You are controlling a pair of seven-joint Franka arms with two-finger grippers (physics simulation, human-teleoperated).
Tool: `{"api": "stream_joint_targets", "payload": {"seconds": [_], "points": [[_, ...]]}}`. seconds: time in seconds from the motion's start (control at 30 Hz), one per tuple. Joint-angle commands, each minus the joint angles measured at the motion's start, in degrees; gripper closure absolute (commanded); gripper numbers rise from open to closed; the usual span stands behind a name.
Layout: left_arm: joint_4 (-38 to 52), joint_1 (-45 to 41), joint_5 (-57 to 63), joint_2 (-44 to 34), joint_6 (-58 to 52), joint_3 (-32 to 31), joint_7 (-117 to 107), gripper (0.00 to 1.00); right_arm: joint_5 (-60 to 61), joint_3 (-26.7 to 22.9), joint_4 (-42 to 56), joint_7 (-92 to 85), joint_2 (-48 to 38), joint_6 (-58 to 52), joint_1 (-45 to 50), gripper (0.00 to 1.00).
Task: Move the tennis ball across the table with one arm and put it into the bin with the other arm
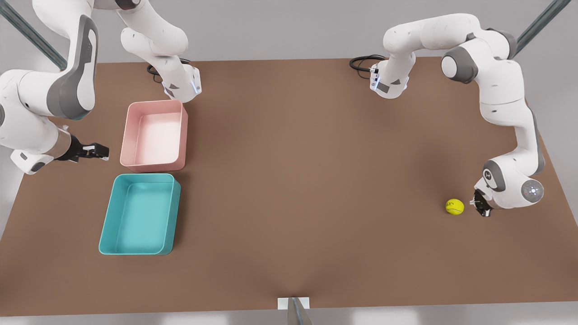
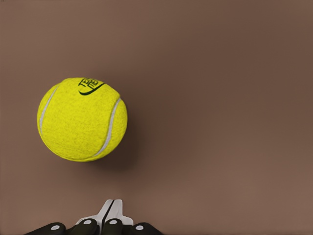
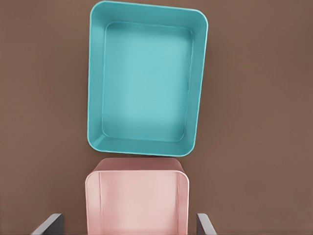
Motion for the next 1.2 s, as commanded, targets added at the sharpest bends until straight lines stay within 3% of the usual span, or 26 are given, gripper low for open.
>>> {"api": "stream_joint_targets", "payload": {"seconds": [0.0,0.27,0.53,0.87,0.97,1.0,1.07,1.17], "points": [[0.02,0.00,-0.46,0.16,2.81,0.00,20.96,0.79,0.03,-0.04,0.02,-0.40,0.00,-0.05,0.04,0.00],[0.02,-0.35,-1.61,0.16,1.67,0.00,20.70,0.79,0.03,-0.04,0.02,-0.58,0.09,-0.05,0.04,0.00],[-1.65,-0.88,-1.43,-0.02,0.44,0.09,-0.39,0.79,0.03,-0.04,0.02,-0.58,0.35,-0.13,0.04,0.00],[-1.30,-5.09,-1.43,-0.19,0.44,0.09,-5.84,0.79,0.03,-0.04,-0.42,-0.58,0.53,-0.13,0.04,0.00],[-1.39,-20.01,-1.61,-6.94,-4.91,-0.08,-28.74,0.79,0.03,-0.04,-0.59,-0.66,0.53,-0.05,0.04,0.00],[-1.30,-24.69,-5.20,-11.70,-14.41,-4.74,-52.92,0.79,0.03,-0.04,-0.59,-0.66,0.53,-0.05,0.04,0.00],[-1.21,-25.66,-10.66,-13.29,-16.52,-5.36,-62.35,0.79,0.03,-0.04,-0.59,-0.58,0.53,-0.05,0.04,0.00],[-0.86,-24.08,-8.37,-13.38,-18.10,-4.92,-68.58,0.79,0.03,-0.04,-0.59,-0.58,0.53,-0.05,0.04,0.00]]}}
